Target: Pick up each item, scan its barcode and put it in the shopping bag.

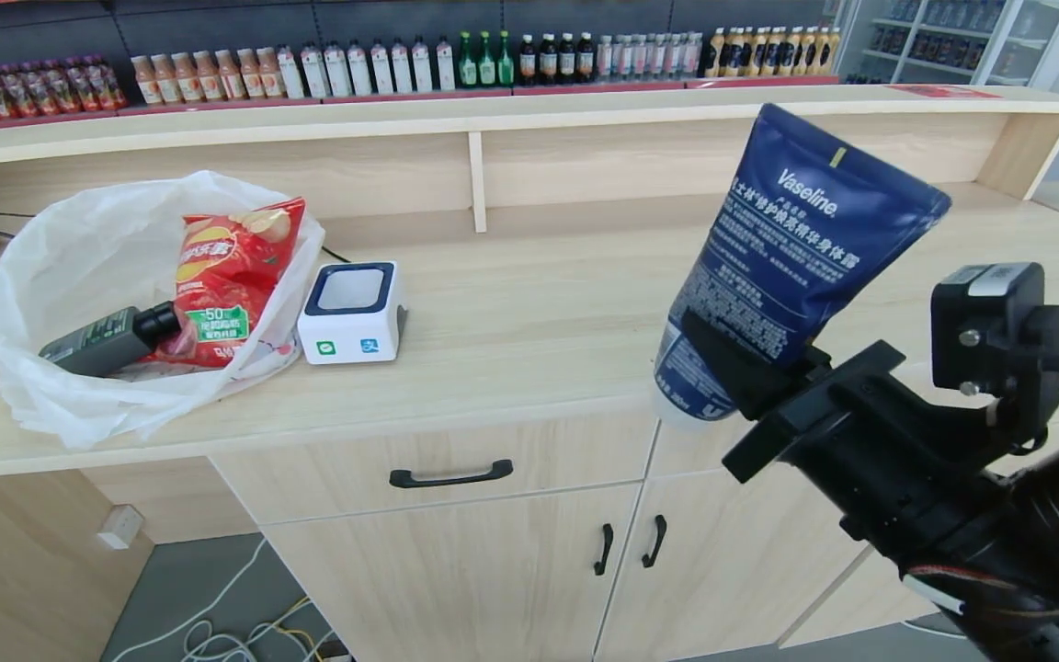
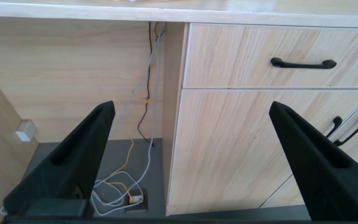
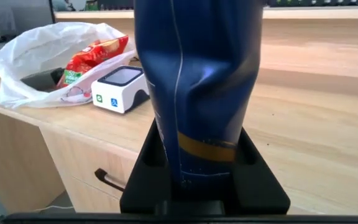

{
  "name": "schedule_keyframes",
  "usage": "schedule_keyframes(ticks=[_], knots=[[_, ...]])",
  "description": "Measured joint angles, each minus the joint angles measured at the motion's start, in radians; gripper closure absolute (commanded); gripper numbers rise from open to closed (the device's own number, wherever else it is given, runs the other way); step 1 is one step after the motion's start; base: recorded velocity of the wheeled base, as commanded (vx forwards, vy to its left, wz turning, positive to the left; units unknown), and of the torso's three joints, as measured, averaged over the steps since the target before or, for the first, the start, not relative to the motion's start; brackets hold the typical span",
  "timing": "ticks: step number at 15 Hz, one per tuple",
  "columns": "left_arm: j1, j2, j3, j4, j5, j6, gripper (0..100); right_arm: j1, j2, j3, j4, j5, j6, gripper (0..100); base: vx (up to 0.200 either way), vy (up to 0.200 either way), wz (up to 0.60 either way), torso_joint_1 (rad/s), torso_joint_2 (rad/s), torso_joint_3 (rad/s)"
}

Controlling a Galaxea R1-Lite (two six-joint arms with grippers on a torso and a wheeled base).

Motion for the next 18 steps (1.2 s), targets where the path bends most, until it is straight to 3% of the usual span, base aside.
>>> schedule_keyframes(ticks=[2,5,8,11,18], knots=[[0.0,0.0,0.0,0.0,0.0,0.0,0,-0.048,0.004,-0.042,0.001,0.0,-0.001,100,0.0,0.0,0.0,0.0,0.0,0.0],[0.0,0.0,0.0,0.0,0.0,0.001,0,-0.088,0.007,-0.064,0.001,-0.001,0.0,100,0.0,0.2,0.0,0.004,0.0,0.002],[-0.001,0.0,0.0,0.0,0.0,0.001,0,-0.094,0.005,-0.08,0.0,-0.009,-0.003,100,0.0,0.2,0.0,-0.006,0.0,0.004],[-0.002,0.0,0.0,0.001,0.0,0.001,0,-0.086,0.004,-0.104,0.003,-0.085,-0.004,100,0.0,0.2,0.0,0.014,0.01,0.002],[0.0,0.0,0.0,0.0,0.0,0.0,0,-0.062,0.033,-0.105,0.001,-0.092,0.044,100,0.0,0.2,0.0,-0.001,0.0,0.001]])
